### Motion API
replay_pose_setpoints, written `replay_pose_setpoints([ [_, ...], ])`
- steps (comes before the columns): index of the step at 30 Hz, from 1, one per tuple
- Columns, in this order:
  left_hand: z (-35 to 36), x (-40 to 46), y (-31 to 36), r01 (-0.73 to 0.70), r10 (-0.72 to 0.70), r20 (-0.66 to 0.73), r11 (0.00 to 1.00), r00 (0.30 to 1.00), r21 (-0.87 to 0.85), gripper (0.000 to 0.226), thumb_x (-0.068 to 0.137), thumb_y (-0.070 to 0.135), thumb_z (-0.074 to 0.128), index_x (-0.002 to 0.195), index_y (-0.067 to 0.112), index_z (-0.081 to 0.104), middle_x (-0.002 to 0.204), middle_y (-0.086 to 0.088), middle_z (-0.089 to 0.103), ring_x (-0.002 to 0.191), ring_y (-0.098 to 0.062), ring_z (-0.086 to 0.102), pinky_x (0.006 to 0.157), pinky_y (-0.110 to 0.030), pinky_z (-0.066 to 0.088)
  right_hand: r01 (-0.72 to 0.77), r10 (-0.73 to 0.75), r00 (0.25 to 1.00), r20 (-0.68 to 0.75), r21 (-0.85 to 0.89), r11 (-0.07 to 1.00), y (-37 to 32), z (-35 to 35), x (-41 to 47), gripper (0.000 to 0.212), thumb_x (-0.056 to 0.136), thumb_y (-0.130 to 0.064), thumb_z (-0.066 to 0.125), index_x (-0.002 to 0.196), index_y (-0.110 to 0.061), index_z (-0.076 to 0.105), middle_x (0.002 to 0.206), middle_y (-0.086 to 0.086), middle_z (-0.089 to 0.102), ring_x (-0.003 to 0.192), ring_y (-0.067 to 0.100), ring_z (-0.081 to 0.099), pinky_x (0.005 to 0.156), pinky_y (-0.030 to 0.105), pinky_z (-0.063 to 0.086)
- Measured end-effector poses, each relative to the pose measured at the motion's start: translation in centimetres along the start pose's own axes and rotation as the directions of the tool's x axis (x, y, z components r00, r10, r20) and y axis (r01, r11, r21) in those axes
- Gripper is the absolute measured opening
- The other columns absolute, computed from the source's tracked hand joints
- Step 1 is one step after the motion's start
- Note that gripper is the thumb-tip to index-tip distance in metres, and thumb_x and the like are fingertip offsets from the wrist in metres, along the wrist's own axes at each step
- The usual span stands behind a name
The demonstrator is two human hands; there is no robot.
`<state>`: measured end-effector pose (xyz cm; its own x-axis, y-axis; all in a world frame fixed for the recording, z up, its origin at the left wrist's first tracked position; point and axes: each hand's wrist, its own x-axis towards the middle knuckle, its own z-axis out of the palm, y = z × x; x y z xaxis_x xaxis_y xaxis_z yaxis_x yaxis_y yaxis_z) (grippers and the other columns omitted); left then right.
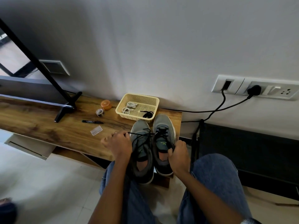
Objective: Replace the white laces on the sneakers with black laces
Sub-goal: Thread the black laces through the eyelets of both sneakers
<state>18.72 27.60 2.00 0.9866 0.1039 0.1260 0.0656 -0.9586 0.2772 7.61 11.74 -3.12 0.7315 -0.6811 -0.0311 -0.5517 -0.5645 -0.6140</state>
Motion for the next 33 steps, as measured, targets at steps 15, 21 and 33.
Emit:
replay_pose_setpoints([
  [15, 2.2, -3.1, 4.5, -0.454, 0.445, 0.234, 0.891, 0.864, -0.016, 0.032, 0.1, 0.035, 0.041, 0.13, 0.039, 0.054, 0.135, 0.012, 0.053, 0.131, -0.02, 0.03, 0.108, -0.043, 0.015, 0.258, -0.26, 0.966, 0.008, -0.132, 0.957, -0.3, 0.3, 0.0, 0.031, 0.085, -0.009, 0.064, 0.116, -0.007, 0.061, 0.104, 0.01, 0.06, 0.093, 0.028, 0.059, 0.074, 0.04, 0.052],
  [21, 1.9, -2.3, 5.6, -0.529, 0.506, 0.237, 0.848, 0.829, 0.042, 0.026, 0.1, 0.036, 0.042, 0.119, 0.038, 0.06, 0.132, 0.014, 0.053, 0.132, -0.017, 0.029, 0.105, -0.042, 0.009, 0.287, -0.292, 0.956, -0.022, -0.127, 0.95, 0.1, 0.7, 0.1, 0.033, 0.075, -0.005, 0.073, 0.107, -0.009, 0.064, 0.096, 0.009, 0.062, 0.084, 0.027, 0.061, 0.065, 0.04, 0.054],
  [33, 1.5, -1.8, 4.6, -0.541, 0.536, 0.082, 0.821, 0.84, 0.182, 0.011, 0.07, 0.034, 0.075, 0.073, 0.026, 0.068, 0.076, 0.009, 0.064, 0.1, -0.017, 0.056, 0.097, -0.043, 0.022, 0.264, -0.271, 0.961, -0.049, -0.117, 0.957, 0.0, 0.9, 0.3, 0.028, 0.075, -0.003, 0.069, 0.101, -0.009, 0.065, 0.091, 0.01, 0.061, 0.08, 0.029, 0.06, 0.063, 0.039, 0.053],
])
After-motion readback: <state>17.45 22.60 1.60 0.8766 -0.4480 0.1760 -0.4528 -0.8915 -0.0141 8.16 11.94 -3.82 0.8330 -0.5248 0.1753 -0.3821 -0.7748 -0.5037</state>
